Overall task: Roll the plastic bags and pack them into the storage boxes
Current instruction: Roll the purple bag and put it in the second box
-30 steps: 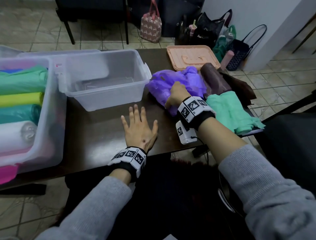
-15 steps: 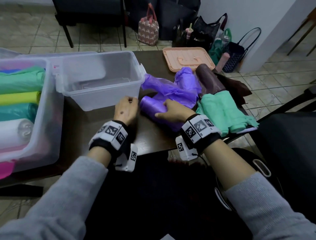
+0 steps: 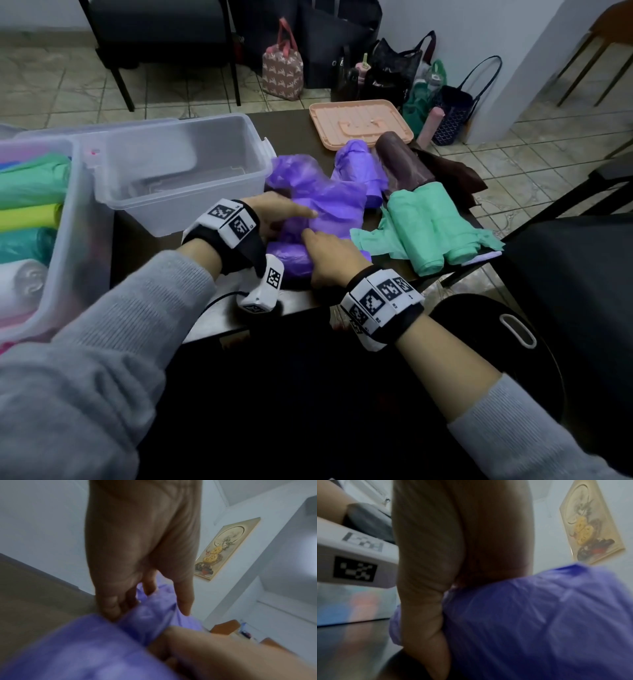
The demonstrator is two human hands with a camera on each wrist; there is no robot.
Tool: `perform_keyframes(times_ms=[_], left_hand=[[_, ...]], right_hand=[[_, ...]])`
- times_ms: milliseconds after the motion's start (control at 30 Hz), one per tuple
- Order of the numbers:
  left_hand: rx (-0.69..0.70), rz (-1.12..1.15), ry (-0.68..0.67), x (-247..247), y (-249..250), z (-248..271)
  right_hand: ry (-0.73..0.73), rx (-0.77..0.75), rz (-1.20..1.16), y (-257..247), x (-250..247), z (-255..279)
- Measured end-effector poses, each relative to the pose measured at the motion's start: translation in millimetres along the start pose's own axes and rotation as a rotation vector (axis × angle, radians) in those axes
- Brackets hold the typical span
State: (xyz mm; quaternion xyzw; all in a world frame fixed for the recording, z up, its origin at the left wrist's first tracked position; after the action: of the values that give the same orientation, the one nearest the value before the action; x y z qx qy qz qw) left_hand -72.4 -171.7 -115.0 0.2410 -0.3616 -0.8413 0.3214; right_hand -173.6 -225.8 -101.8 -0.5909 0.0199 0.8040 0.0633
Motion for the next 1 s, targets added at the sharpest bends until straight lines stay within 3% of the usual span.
perform_keyframes(times_ms=[200, 333, 400, 700, 833, 1000], left_hand=[[0.044, 0.272, -0.027, 7, 51, 2], [0.123, 0.390, 0.056, -8, 84, 6], [0.163, 0.391, 0.112, -15, 96, 5], [0.202, 0.348, 0.139, -28, 127, 15], [0.352, 0.396, 0.240, -38, 149, 20], [0.506, 0.417, 0.246, -51, 182, 35]], right_hand=[[0.084, -0.079, 0.016, 7, -10, 6], [0.043, -0.097, -0.007, 15, -13, 4], [0.023, -0.094, -0.015, 20, -11, 2], [-0.171, -0.059, -0.124, 24, -2, -2], [-0.180, -0.065, -0.115, 19, -1, -5], [-0.169, -0.088, -0.098, 15, 2, -5]])
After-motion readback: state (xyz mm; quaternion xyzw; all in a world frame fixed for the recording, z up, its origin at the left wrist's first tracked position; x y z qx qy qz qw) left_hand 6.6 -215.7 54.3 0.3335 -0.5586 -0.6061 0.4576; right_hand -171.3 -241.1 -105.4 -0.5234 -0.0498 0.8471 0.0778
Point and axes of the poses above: each hand's wrist, its own z-axis away from the middle knuckle, its own x-axis out of the palm, y = z × x, the point moved 6 cm from there along -z, towards the middle knuckle, and after that the axes turned 6 degrees about z, right-handed, at the moved point
